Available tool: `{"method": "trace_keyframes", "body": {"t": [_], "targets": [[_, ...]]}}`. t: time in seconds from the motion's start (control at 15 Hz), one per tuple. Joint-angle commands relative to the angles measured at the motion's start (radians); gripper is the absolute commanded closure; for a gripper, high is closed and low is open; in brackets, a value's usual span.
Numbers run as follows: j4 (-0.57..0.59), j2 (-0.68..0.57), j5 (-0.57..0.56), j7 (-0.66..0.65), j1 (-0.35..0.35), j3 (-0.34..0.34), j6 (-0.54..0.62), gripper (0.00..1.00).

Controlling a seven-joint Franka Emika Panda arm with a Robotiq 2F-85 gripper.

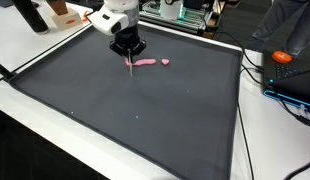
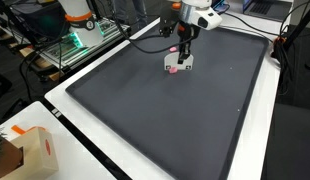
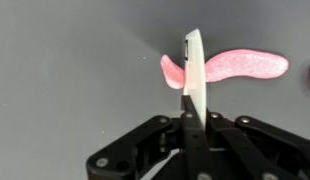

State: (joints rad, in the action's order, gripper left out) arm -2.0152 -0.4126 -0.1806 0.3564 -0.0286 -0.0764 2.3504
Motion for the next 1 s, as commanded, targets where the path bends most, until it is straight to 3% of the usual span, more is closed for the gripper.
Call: {"method": "trace_keyframes", "body": {"t": [0.0,0.53,0.93], "targets": [[0.008,0.012,-0.048,-0.050,-0.003,0.038,0.004,0.99],[0.004,0.067,-0.018,-0.040,-0.002,0.026,-0.037,0.99],[-0.003,0.160,-0.022,-0.082,-0.026,0.016,-0.138,0.99]]}}
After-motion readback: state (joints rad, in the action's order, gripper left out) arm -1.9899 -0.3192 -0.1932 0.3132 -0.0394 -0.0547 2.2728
